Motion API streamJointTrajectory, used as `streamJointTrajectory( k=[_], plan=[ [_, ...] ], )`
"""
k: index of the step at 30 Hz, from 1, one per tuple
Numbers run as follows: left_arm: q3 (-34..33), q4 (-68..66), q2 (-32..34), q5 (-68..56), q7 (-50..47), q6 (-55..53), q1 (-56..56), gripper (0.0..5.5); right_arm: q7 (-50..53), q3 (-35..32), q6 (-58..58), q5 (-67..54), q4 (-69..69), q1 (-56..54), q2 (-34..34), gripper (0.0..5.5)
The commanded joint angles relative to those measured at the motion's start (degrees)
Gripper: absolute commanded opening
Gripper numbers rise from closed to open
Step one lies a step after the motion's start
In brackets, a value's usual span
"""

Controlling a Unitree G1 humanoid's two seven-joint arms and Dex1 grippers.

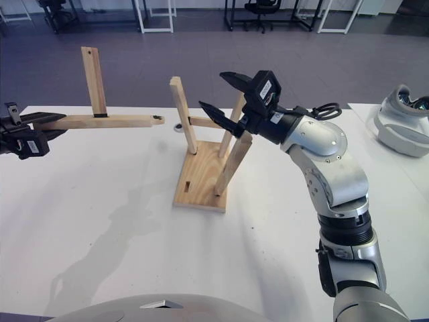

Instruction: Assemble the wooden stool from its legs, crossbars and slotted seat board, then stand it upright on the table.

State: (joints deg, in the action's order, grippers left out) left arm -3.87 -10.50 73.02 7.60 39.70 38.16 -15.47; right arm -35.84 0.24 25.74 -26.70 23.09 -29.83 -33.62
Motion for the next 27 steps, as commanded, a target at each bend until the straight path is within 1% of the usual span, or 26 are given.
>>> streamJointTrajectory(
  k=[1,5,7,10,12,16,19,23,27],
  plan=[
    [4.96,-3.59,-0.81,0.59,4.38,9.30,-9.32,1.01,-0.68,-1.35,-0.70,0.88,-0.72,-1.62,-0.74,3.51],
    [11.74,-7.82,-5.03,1.14,9.21,16.98,-18.17,1.01,-0.14,-2.74,-0.78,1.48,-1.82,-1.90,-0.87,3.51],
    [14.99,-11.48,-7.27,3.79,11.02,20.78,-23.15,1.01,0.10,-3.84,-0.68,1.78,-2.06,-1.84,-1.05,3.51],
    [17.87,-15.58,-9.15,8.61,12.05,25.37,-29.92,1.01,0.49,-5.02,-0.31,2.12,-1.66,-1.39,-1.18,3.51],
    [19.23,-16.47,-10.19,11.38,11.97,27.41,-32.56,1.01,0.93,-5.57,-0.04,2.23,-1.23,-0.86,-0.94,3.51],
    [22.46,-14.51,-12.99,14.70,11.83,29.89,-33.74,1.01,2.04,-6.10,0.34,2.22,-0.41,0.56,-0.50,3.51],
    [23.70,-14.61,-15.08,19.70,10.64,31.48,-35.76,1.01,2.56,-6.07,0.57,2.25,-0.17,1.03,-0.25,3.51],
    [23.25,-14.80,-17.50,27.50,6.83,30.76,-37.95,1.01,3.58,-6.09,1.03,1.96,0.84,2.28,0.48,3.51],
    [23.16,-12.37,-18.51,30.41,4.05,29.50,-37.96,1.01,4.61,-5.98,1.58,1.89,1.95,3.61,1.17,3.51]
  ],
)
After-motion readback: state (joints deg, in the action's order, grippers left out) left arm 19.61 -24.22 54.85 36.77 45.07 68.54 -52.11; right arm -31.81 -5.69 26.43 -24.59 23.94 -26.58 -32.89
